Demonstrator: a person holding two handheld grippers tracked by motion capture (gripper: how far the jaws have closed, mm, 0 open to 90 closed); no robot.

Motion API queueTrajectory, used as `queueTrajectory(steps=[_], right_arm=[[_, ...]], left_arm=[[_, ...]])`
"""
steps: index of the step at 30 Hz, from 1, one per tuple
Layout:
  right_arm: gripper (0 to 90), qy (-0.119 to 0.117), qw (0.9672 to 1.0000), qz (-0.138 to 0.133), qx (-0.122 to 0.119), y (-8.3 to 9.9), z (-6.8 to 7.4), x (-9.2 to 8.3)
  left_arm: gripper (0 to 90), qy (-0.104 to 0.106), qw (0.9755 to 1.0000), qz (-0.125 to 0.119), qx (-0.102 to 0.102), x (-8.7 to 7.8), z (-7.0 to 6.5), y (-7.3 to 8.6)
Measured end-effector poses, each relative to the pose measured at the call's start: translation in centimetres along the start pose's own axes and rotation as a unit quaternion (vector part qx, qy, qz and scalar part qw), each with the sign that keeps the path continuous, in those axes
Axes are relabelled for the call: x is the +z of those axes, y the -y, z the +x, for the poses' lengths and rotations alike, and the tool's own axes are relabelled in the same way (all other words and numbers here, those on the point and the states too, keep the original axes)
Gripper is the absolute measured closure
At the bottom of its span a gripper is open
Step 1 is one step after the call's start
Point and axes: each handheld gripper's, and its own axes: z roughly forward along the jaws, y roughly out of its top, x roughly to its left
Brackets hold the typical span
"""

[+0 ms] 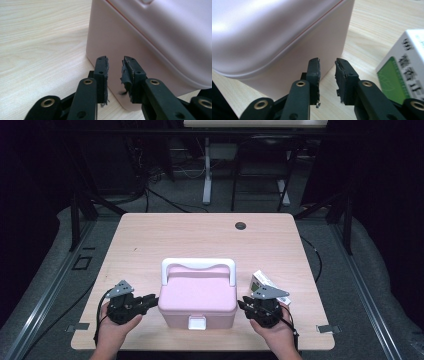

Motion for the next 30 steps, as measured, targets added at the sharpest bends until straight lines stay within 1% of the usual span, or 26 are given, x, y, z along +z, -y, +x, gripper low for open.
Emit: queueTrajectory(steps=[3,4,5,8,9,10,12,15,17,20,21,22,25,26,30], right_arm=[[70.2,-0.001,1.0,-0.006,0.0,-0.3,-0.2,-0.5],[66.2,-0.002,0.9999,-0.01,0.002,-0.6,-0.4,-1.1],[64.8,-0.001,0.9999,-0.012,0.003,-0.8,-0.5,-1.2],[62.1,-0.001,0.9999,-0.014,0.002,-1.0,-0.7,-1.6],[61.4,-0.001,0.9999,-0.016,0.005,-1.2,-0.8,-1.8],[60.7,0.001,0.9998,-0.018,0.005,-1.3,-0.9,-2.0],[59.5,0.005,0.9999,-0.016,0.002,-1.5,-1.0,-2.1],[60.8,0.002,0.9999,-0.016,-0.003,-1.6,-1.0,-2.1],[61.8,-0.008,0.9999,-0.013,-0.004,-1.8,-1.0,-2.2],[63.0,-0.009,0.9998,-0.012,-0.012,-2.4,-0.7,-2.4],[63.0,-0.009,0.9998,-0.012,-0.012,-2.4,-0.7,-2.4],[63.5,-0.01,0.9997,-0.012,-0.018,-2.7,-0.6,-2.5],[63.6,-0.011,0.9997,-0.012,-0.02,-3.0,-0.5,-2.6],[63.6,-0.012,0.9996,-0.012,-0.022,-3.4,-0.6,-2.8],[64.4,-0.017,0.9995,-0.013,-0.021,-4.0,-0.6,-2.9]], left_arm=[[70.0,-0.002,1.0,-0.003,-0.002,-0.3,0.1,-0.3],[68.6,-0.001,1.0,-0.007,-0.002,-0.5,0.2,-0.6],[67.5,-0.001,1.0,-0.007,-0.002,-0.5,0.2,-0.6],[65.3,-0.001,1.0,-0.003,0.0,-0.8,0.3,-1.0],[64.1,0.001,1.0,-0.001,-0.001,-0.8,0.3,-1.1],[63.0,0.004,1.0,0.004,0.0,-1.0,0.4,-1.3],[62.0,0.004,1.0,0.006,0.001,-1.1,0.4,-1.5],[61.8,0.004,1.0,0.004,0.001,-1.3,0.3,-1.8],[61.8,0.007,1.0,0.002,-0.001,-1.4,0.2,-2.1],[61.8,0.01,0.9999,0.005,0.01,-1.7,-0.1,-3.0],[61.8,0.01,0.9999,0.005,0.01,-1.7,-0.1,-3.0],[61.8,0.01,0.9998,0.006,0.013,-1.8,-0.3,-3.3],[61.8,0.011,0.9998,0.006,0.018,-1.9,-0.5,-3.8],[61.2,0.006,0.9996,0.007,0.025,-1.9,-0.6,-4.1],[60.7,0.009,0.9995,0.007,0.029,-2.0,-0.7,-4.7]])
